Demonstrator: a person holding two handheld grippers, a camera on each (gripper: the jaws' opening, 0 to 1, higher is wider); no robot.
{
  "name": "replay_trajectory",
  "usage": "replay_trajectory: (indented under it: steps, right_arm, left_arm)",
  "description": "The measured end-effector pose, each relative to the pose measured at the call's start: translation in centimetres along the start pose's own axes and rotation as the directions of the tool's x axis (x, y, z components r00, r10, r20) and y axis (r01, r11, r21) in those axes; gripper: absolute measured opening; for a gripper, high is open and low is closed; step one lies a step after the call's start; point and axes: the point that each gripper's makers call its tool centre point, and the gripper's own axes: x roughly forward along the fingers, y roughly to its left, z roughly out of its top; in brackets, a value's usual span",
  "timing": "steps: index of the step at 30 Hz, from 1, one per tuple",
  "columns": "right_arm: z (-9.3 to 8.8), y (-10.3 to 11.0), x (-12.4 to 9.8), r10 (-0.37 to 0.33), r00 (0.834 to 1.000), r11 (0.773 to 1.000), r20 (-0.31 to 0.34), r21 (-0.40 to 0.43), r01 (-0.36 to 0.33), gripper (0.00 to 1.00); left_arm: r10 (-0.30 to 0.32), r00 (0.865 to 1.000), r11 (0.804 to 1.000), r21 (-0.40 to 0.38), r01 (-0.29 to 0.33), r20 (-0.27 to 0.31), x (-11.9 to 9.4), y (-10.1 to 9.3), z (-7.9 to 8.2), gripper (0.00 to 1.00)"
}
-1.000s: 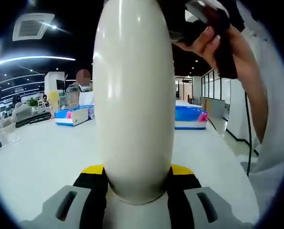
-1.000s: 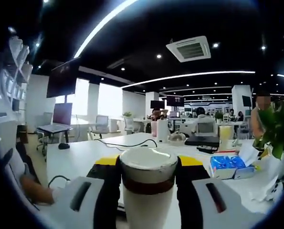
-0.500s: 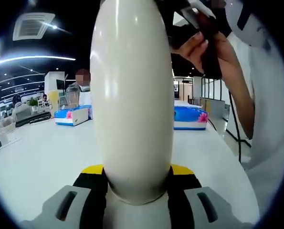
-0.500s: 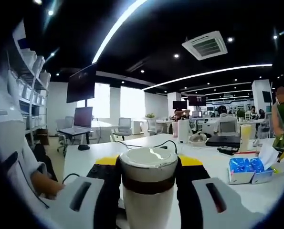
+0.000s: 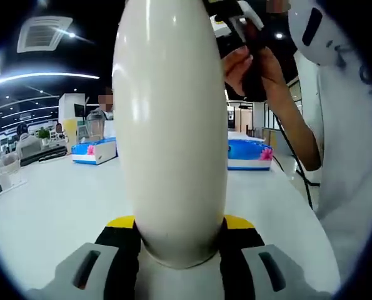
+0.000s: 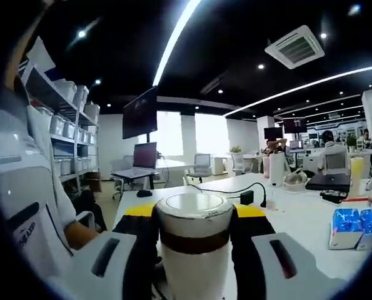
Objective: Grasp the water cup twist off the cup lid place the cup lid on the table
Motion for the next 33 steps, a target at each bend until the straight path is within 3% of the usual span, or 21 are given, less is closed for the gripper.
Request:
replay_trajectory:
  steps: [7, 8, 12, 21, 33]
  right_arm:
    - [0.0, 0.6, 0.2, 0.133, 0.991, 0.991, -0.005, 0.002, -0.133, 0.48]
    - [0.0, 1.0, 0.2, 0.177, 0.984, 0.984, -0.002, 0.001, -0.177, 0.48]
    - [-0.1, 1.0, 0.2, 0.241, 0.970, 0.970, -0.007, 0.020, -0.241, 0.48]
    - [-0.1, 1.5, 0.5, 0.271, 0.962, 0.962, -0.010, 0.021, -0.271, 0.49]
    - [-0.4, 1.2, 0.1, 0.208, 0.978, 0.977, -0.005, 0.048, -0.208, 0.56]
  left_arm:
    - [0.001, 1.000, 1.000, 0.001, -0.001, 0.000, 0.0, 0.0, 0.0, 0.51]
    - [0.001, 1.000, 1.000, 0.001, -0.001, 0.001, 0.0, 0.0, 0.0, 0.51]
    - [0.000, 1.000, 1.000, 0.002, 0.000, 0.001, 0.0, 0.0, 0.0, 0.51]
    - [-0.002, 1.000, 1.000, 0.002, 0.002, 0.001, -0.1, 0.0, 0.1, 0.51]
    - [-0.004, 1.000, 1.000, 0.007, 0.004, 0.004, 0.1, 0.0, 0.1, 0.51]
